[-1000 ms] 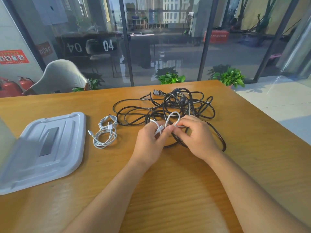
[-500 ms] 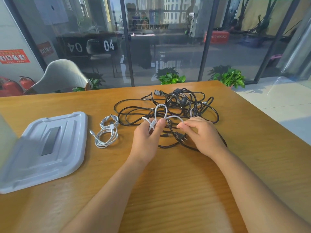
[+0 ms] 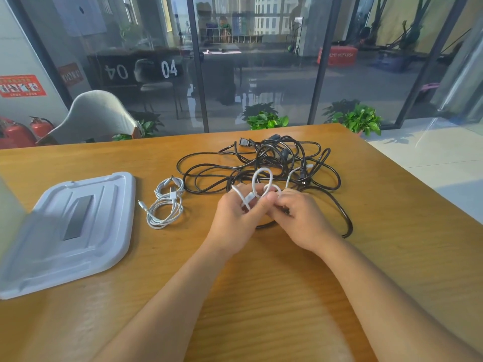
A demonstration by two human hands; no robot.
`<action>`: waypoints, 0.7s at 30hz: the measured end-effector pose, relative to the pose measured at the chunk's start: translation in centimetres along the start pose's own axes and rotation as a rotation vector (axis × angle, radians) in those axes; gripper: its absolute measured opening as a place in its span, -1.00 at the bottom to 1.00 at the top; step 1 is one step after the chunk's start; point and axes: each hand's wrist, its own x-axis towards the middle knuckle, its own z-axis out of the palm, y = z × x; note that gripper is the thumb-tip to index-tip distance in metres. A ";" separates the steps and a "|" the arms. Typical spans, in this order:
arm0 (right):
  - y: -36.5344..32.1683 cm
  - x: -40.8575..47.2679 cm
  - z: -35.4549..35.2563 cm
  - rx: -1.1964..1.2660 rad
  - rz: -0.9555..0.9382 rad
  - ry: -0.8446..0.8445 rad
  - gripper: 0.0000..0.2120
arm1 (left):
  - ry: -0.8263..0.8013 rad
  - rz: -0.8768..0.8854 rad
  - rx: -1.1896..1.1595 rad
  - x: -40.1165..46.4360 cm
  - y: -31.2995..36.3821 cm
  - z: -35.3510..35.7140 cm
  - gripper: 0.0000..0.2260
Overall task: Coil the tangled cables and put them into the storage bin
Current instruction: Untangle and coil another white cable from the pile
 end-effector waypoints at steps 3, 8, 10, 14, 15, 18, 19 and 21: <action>0.9 0.0 -0.3 -0.014 0.062 0.031 -0.80 | 0.007 0.008 0.002 0.0 0.2 -0.1 -0.82; 0.8 -0.3 0.3 -0.048 -0.004 0.039 -0.83 | 0.040 -0.016 0.093 -0.1 0.3 0.1 -0.98; 0.5 -0.2 0.4 -0.068 -0.039 0.033 -0.75 | 0.046 0.010 0.156 -0.1 0.3 0.0 -0.91; 0.5 -0.1 0.4 -0.093 -0.045 0.038 -0.64 | 0.072 0.012 0.201 -0.2 0.4 -0.1 -0.85; 0.7 -0.1 0.3 -0.092 -0.037 0.057 -0.67 | 0.076 -0.001 0.174 -0.2 0.5 -0.1 -0.86; 1.7 -0.2 -0.3 -0.138 0.010 0.094 -0.77 | 0.094 -0.006 0.147 -0.2 0.8 -0.4 -0.87; 2.0 -0.2 -0.6 -0.167 0.039 0.098 -0.78 | 0.097 -0.009 0.147 -0.4 0.9 -0.5 -0.87; 2.4 -0.2 -1.0 -0.212 0.113 0.098 -0.82 | 0.097 -0.003 0.150 -1.0 1.1 -0.7 -0.88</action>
